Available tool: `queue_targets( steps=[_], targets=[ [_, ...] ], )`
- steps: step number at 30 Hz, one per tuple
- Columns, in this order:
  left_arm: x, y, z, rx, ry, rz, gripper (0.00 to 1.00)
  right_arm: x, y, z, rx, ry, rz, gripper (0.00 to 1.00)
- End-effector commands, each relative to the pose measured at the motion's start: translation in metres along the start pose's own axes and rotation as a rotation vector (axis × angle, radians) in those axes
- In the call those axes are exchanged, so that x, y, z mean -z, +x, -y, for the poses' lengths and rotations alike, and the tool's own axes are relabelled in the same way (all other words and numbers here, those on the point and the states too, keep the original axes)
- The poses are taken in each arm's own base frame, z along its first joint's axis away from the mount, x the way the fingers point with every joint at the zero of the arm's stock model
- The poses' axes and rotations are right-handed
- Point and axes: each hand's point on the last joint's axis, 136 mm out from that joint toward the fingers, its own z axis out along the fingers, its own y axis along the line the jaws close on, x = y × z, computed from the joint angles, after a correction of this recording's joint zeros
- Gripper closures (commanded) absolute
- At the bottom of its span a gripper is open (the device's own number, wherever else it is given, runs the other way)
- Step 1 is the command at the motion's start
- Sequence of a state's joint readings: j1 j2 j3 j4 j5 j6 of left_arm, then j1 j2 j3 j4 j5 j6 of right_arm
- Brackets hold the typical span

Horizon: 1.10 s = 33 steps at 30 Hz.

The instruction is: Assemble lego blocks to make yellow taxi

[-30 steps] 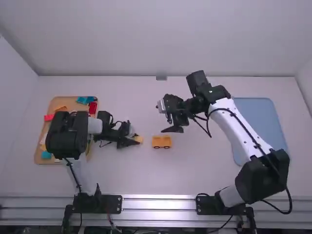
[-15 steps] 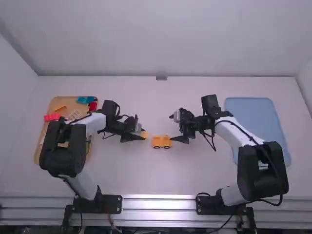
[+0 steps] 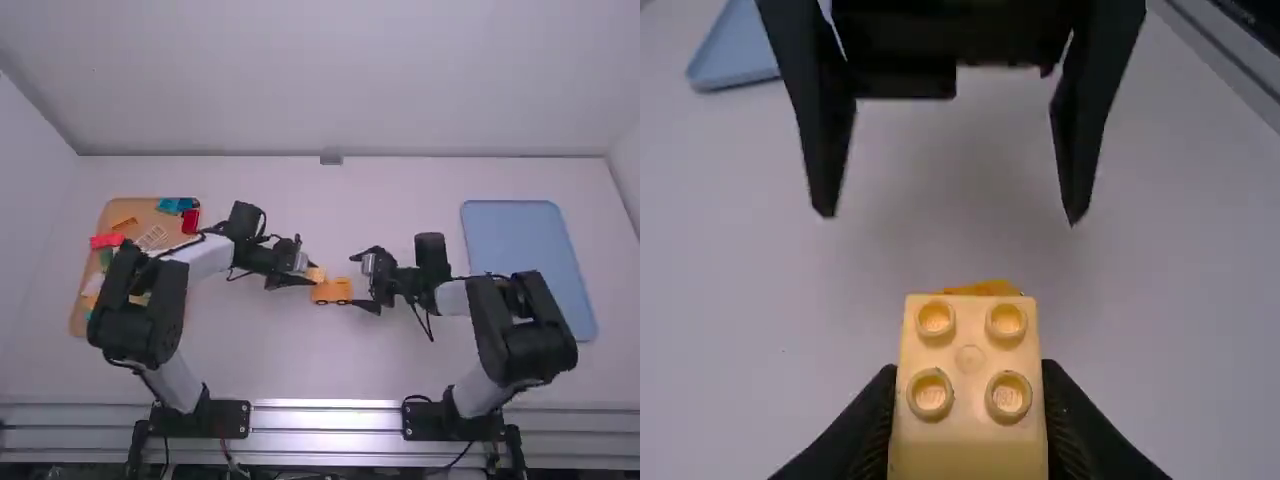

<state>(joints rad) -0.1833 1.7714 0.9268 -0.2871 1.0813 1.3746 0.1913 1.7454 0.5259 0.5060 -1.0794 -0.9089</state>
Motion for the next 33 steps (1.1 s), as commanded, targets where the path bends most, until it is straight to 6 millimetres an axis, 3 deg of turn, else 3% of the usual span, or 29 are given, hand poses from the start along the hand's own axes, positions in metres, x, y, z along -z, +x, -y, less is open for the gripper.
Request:
queue_targets(
  steps=[1, 5, 13, 19, 25, 30, 33],
  targets=[
    [-0.001, -0.013, 0.000, 0.064, 0.004, 0.034, 0.84, -0.007, 0.010, -0.004, -0.108, -0.046, 0.026, 0.01],
    [-0.001, -0.013, 0.000, 0.064, 0.003, 0.033, 0.83, -0.018, 0.024, 0.005, -0.151, -0.076, 0.025, 0.01],
    [-0.005, -0.004, 0.001, 0.096, -0.027, 0.043, 0.81, -0.033, 0.043, -0.003, -0.095, -0.124, 0.019, 0.01],
    [-0.010, 0.003, -0.003, 0.154, -0.094, 0.074, 0.79, -0.046, 0.069, -0.009, -0.037, -0.123, -0.068, 0.01],
    [-0.014, 0.006, 0.004, 0.142, -0.098, 0.078, 0.90, -0.059, 0.069, -0.004, -0.027, -0.145, -0.060, 0.00],
    [-0.027, 0.014, 0.003, 0.165, -0.109, 0.016, 0.89, -0.060, 0.068, -0.002, -0.015, -0.148, -0.051, 0.07],
    [-0.032, 0.018, 0.001, 0.173, -0.119, -0.006, 0.91, -0.060, 0.066, -0.004, 0.009, -0.162, -0.036, 0.22]
  ],
)
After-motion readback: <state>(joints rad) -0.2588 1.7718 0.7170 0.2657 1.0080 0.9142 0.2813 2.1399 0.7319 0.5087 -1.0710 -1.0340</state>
